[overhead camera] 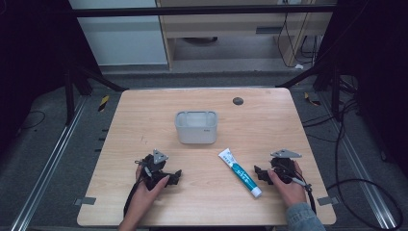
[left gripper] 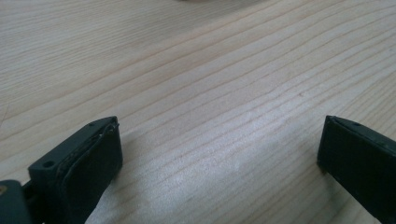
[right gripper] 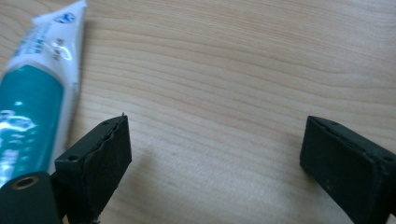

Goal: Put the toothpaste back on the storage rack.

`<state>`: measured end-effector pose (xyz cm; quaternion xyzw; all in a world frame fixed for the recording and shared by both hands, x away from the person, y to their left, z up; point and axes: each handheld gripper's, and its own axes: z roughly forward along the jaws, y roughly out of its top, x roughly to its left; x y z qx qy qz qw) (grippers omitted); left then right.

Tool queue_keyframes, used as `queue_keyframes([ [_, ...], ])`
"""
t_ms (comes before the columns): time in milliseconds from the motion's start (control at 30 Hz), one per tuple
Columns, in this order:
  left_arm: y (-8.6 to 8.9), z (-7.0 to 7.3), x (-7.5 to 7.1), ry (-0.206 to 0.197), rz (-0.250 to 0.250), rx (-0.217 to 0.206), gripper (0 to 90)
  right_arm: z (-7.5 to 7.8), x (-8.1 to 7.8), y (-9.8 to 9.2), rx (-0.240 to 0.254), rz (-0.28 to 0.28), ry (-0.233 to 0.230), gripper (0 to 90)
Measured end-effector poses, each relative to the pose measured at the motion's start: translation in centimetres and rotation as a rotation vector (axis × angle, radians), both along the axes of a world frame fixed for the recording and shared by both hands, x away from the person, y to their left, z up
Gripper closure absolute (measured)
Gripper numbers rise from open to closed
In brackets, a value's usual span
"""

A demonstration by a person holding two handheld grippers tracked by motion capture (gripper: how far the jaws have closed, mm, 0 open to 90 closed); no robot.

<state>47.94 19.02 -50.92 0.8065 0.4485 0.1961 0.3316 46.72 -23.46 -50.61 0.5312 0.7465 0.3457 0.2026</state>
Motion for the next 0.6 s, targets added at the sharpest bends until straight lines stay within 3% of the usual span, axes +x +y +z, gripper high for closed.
queue_keyframes([
  [133, 0.0, 0.0, 0.0, 0.000, 0.002, -0.001, 0.0, 1.3, -0.6, 0.3, -0.045, 0.033, -0.001, 15.3],
  [167, 0.0, 0.0, 0.0, 0.000, -0.002, -0.001, 0.0, 2.4, -1.0, 0.7, -0.051, 0.076, -0.005, 15.7],
  [267, 0.0, 0.0, 0.1, 0.000, -0.005, -0.001, 0.0, 3.4, -1.4, 1.3, -0.077, 0.108, -0.015, 20.6],
  [300, 0.0, 0.0, 0.1, 0.000, -0.007, -0.001, 0.0, 4.3, -1.6, 2.1, -0.114, 0.144, -0.005, 23.2],
  [367, 0.0, 0.0, 0.1, 0.000, -0.007, -0.001, 0.0, 5.1, -1.7, 3.0, -0.141, 0.174, -0.009, 26.9],
  [467, 0.0, 0.0, 0.1, 0.000, -0.008, -0.003, 0.0, 6.0, -1.6, 3.9, -0.150, 0.204, -0.004, 30.4],
  [500, 0.0, 0.0, 0.2, 0.001, -0.008, -0.001, 0.0, 6.7, -1.4, 4.7, -0.161, 0.227, 0.019, 35.5],
  [600, -0.1, 0.0, 0.2, 0.000, -0.003, -0.001, 0.0, 7.2, -1.0, 5.3, -0.166, 0.258, 0.042, 38.9],
])
